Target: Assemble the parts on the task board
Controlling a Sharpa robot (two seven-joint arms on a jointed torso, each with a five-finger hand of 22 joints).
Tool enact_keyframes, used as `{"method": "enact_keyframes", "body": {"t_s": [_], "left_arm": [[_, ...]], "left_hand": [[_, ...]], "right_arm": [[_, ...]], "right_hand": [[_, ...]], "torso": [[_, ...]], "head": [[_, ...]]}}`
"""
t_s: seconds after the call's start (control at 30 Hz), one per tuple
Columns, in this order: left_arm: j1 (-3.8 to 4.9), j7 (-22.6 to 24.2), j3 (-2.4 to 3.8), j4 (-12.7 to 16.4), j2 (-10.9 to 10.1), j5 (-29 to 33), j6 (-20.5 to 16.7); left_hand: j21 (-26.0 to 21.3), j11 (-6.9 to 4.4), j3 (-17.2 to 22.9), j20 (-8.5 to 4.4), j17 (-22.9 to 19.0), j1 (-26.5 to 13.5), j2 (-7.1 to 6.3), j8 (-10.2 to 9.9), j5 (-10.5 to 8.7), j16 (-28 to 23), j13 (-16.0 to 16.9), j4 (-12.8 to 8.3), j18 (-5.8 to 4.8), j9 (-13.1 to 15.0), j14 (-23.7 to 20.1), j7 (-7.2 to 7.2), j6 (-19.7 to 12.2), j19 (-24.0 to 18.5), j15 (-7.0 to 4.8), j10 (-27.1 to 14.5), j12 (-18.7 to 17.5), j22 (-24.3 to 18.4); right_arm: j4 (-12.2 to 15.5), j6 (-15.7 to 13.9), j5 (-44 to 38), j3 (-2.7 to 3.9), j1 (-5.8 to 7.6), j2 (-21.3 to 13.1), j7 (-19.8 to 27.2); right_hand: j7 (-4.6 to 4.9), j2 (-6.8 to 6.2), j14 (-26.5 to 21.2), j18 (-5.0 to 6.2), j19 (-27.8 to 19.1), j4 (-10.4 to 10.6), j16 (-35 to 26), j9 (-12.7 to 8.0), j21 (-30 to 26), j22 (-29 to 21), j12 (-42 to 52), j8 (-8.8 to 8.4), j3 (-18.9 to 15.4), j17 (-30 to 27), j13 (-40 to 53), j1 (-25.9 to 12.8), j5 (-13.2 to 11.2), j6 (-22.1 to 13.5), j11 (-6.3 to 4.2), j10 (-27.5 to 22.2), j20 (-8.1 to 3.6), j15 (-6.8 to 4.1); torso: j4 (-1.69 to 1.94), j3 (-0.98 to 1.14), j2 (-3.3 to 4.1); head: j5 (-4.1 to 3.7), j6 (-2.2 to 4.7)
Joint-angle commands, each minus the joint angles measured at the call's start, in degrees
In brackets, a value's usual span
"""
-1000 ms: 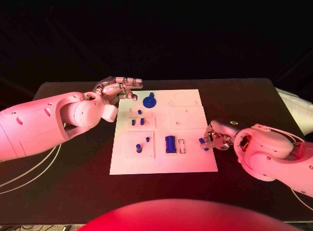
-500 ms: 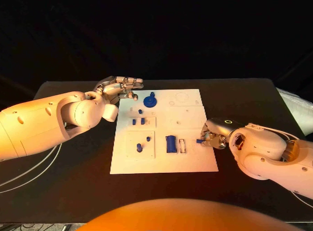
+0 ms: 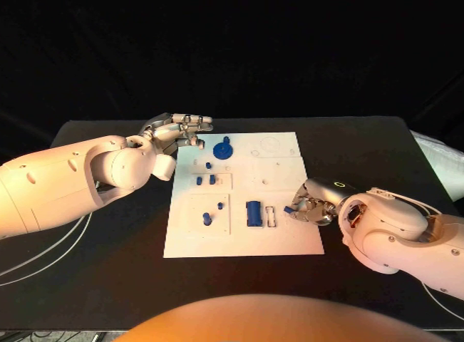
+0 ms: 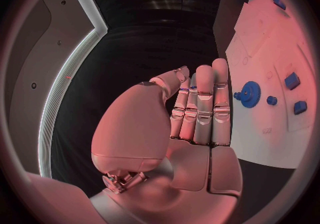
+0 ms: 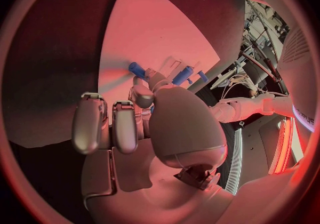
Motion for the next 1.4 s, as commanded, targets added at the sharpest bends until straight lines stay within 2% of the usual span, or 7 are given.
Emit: {"method": "enact_keyframes", "body": {"t_s": [0.03, 0.27, 0.4, 0.57, 0.93, 1.13, 1.4], "left_arm": [[-0.01, 0.5, 0.03, 0.0, 0.1, -0.2, 1.2], [-0.02, 0.6, 0.03, 0.0, 0.2, -0.2, 1.4], [-0.02, 0.6, 0.03, 0.1, 0.2, -0.3, 1.6], [-0.03, 0.6, 0.03, 0.1, 0.3, -0.4, 1.7], [-0.03, 0.5, 0.03, 0.2, 0.3, -0.5, 1.8], [-0.03, 0.5, 0.04, 0.2, 0.2, -0.5, 1.7], [-0.03, 0.4, 0.04, 0.2, 0.2, -0.5, 1.8]], "left_hand": [[-0.2, -0.03, -0.3, -0.04, -0.1, 0.1, 0.53, 0.3, 0.0, -0.3, -0.1, 0.0, 0.64, -0.1, -0.5, -0.01, -0.2, -0.5, 0.02, -0.2, 0.2, 0.0], [-0.2, -0.04, -0.3, -0.05, -0.1, 0.2, 0.53, 0.3, 0.01, -0.3, -0.1, -0.1, 0.65, -0.1, -0.5, -0.02, -0.2, -0.5, 0.0, -0.3, 0.3, -0.1], [-0.2, -0.04, -0.3, -0.05, -0.1, 0.2, 0.53, 0.3, 0.01, -0.3, -0.1, -0.1, 0.65, -0.1, -0.5, -0.02, -0.2, -0.5, 0.0, -0.3, 0.3, -0.1], [-0.2, -0.04, -0.3, -0.05, -0.1, 0.2, 0.53, 0.3, 0.01, -0.3, -0.1, -0.1, 0.65, -0.1, -0.5, -0.02, -0.2, -0.5, 0.0, -0.3, 0.3, -0.1], [-0.2, -0.04, -0.3, -0.05, -0.1, 0.2, 0.53, 0.3, 0.01, -0.3, -0.1, -0.1, 0.65, -0.1, -0.5, -0.02, -0.2, -0.5, 0.0, -0.3, 0.3, -0.1], [-0.2, -0.04, -0.3, -0.05, -0.1, 0.2, 0.53, 0.3, 0.01, -0.3, -0.1, -0.1, 0.65, -0.1, -0.5, -0.02, -0.2, -0.5, 0.0, -0.3, 0.3, -0.1], [-0.2, -0.04, -0.3, -0.05, -0.1, 0.2, 0.53, 0.3, 0.01, -0.3, -0.1, -0.1, 0.65, -0.1, -0.5, -0.02, -0.2, -0.5, 0.0, -0.3, 0.3, -0.1]], "right_arm": [[0.7, -5.9, 7.0, 0.11, 0.17, 0.0, 0.8], [0.7, -6.7, 11.9, 0.16, 0.26, 0.8, 1.2], [0.2, -6.1, 13.3, 0.16, 0.26, 1.7, 1.1], [-0.5, -3.9, 14.6, 0.15, 0.25, 2.8, 0.6], [-1.7, -1.9, 14.9, 0.14, 0.2, 4.5, -0.4], [-1.9, 0.4, 14.8, 0.14, 0.17, 4.9, -0.4], [-2.3, 0.5, 13.8, 0.13, 0.16, 5.3, -0.6]], "right_hand": [[-0.66, -0.46, 3.7, -0.91, 0.4, 0.4, 0.4, 0.5, 0.3, 0.3, 0.3, 0.2, 1.2, 2.8, 0.1, -1.3, 1.5, 1.4, 0.01, 0.7, -0.08, -0.48], [-0.68, -1.93, 3.7, -0.95, 0.5, 1.3, 0.4, 0.7, 0.4, 0.6, 0.4, 0.17, 2.6, 2.9, 0.4, -3.2, 3.8, 1.6, -0.02, 1.0, -0.15, -0.53], [-0.65, -2.12, 3.7, -0.96, 0.5, 1.4, 0.4, 0.7, 0.4, 0.6, 0.4, 0.15, 2.7, 2.9, 0.4, -3.6, 4.1, 1.7, 0.0, 1.0, -0.16, -0.52], [-0.67, -2.25, 3.7, -0.97, 0.5, 2.3, 0.4, 0.9, 0.4, 0.6, 0.7, 0.19, 2.9, 2.9, 0.7, -5.0, 4.6, 1.9, 0.01, 1.3, -0.11, -0.49], [-0.9, -2.49, 3.7, -1.0, 0.7, 3.3, 0.5, 1.1, 0.5, 0.9, 1.4, 0.48, 2.8, 3.0, 1.4, -6.9, 5.1, 2.7, -0.13, 1.9, -0.15, -0.59], [-1.17, -2.35, 3.8, -1.04, 0.8, 3.9, 0.6, 1.5, 0.6, 1.1, 2.9, 0.87, 2.7, 3.3, 2.5, -7.9, 5.0, 3.4, -0.34, 2.6, -0.24, -0.73], [-1.27, -2.47, 3.8, -1.04, 0.8, 4.4, 0.6, 1.7, 0.6, 1.1, 3.3, 1.04, 2.4, 3.3, 3.0, -8.9, 4.3, 3.6, -0.43, 2.9, -0.34, -0.82]], "torso": [[-0.01, -0.01, 0.02], [-0.12, 0.01, 0.02], [-0.08, 0.0, 0.02], [-0.01, -0.03, 0.0], [-0.08, 0.01, 0.02], [-0.03, -0.01, 0.03], [-0.14, 0.02, -0.01]], "head": [[0.07, 0.06], [0.13, -0.06], [0.1, -0.05], [0.1, -0.08], [0.46, -0.08], [0.46, -0.08], [0.57, -0.08]]}}
